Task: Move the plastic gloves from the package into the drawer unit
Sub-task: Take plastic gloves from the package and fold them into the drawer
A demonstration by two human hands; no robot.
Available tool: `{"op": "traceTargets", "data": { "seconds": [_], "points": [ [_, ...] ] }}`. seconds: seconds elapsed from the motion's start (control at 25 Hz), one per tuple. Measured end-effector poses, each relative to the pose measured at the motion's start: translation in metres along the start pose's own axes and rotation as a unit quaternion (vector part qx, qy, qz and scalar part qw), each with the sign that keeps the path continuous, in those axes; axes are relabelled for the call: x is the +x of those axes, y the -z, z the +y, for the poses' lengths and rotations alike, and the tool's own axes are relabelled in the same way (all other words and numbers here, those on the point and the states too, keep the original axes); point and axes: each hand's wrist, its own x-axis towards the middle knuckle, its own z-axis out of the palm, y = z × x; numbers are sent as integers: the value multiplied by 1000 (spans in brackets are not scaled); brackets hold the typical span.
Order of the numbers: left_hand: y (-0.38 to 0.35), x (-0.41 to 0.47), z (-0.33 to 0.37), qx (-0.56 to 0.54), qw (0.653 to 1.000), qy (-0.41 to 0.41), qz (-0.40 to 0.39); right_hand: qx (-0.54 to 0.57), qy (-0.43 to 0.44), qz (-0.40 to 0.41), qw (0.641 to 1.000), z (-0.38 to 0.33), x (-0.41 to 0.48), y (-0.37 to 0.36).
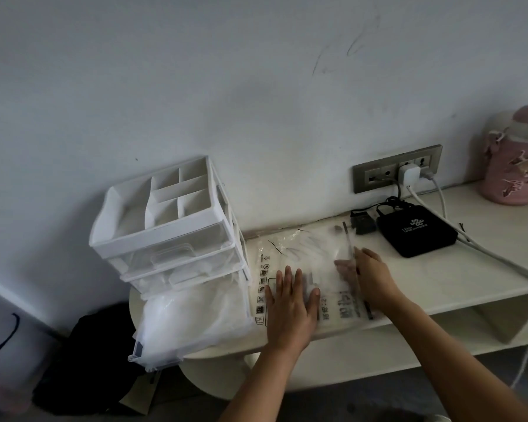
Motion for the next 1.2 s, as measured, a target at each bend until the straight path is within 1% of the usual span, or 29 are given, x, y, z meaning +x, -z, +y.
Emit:
{"op": "traceTargets", "data": {
  "seconds": [0.08, 0.16, 0.2, 0.32, 0.4, 0.44, 0.48, 0.6, 0.64, 0.68, 0.72, 0.76, 0.8, 0.84, 0.88, 0.92, 0.96, 1.04, 1.08, 1.2],
  "points": [
    [1, 0, 0, -1, 1000, 2, 3, -4, -11, 10, 1000, -3, 3, 1],
    [1, -1, 0, -7, 1000, 4, 3, 65, -44, 53, 996, -7, 1, 8],
    [1, -1, 0, -10, 1000, 5, 2, 116, -61, 90, 987, -8, 0, 13],
    [4, -1, 0, -7, 1000, 6, -8, 249, -90, 196, 944, -19, -8, 41],
    [7, -2, 2, -4, 1000, 12, -23, 331, -84, 243, 908, -31, -10, 67],
    [8, -2, 3, -4, 999, 16, -30, 364, -72, 243, 896, -38, -11, 79],
    [7, -1, 2, -7, 999, 21, -35, 387, -55, 228, 892, -45, -12, 89],
    [9, 4, 1, -43, 998, 29, -26, 433, 0, 167, 886, -59, -19, 105],
    [13, 5, 2, -87, 996, 32, -19, 437, 13, 159, 885, -60, -20, 104],
    [19, 5, 6, -165, 986, 38, -4, 433, 20, 149, 889, -62, -22, 100],
    [27, 4, 11, -275, 960, 56, 1, 421, 26, 131, 897, -65, -23, 93],
    [36, 4, 17, -406, 910, 81, -18, 402, 32, 100, 910, -68, -25, 81],
    [44, 8, 21, -533, 838, 103, -47, 373, 41, 62, 925, -72, -27, 68],
    [52, 13, 23, -633, 760, 125, -77, 341, 51, 23, 938, -75, -31, 54],
    [57, 17, 24, -695, 697, 143, -98, 310, 60, -9, 949, -78, -35, 41],
    [61, 21, 24, -722, 665, 154, -112, 288, 65, -31, 955, -81, -39, 30],
    [64, 24, 23, -724, 661, 160, -113, 277, 66, -42, 958, -83, -41, 23],
    [68, 26, 21, -707, 679, 177, -82, 267, 51, -34, 962, -82, -40, 17],
    [67, 26, 19, -704, 683, 183, -73, 268, 41, -26, 962, -81, -39, 17],
    [67, 26, 14, -713, 674, 183, -66, 277, 7, -16, 961, -78, -33, 19]
  ]
}}
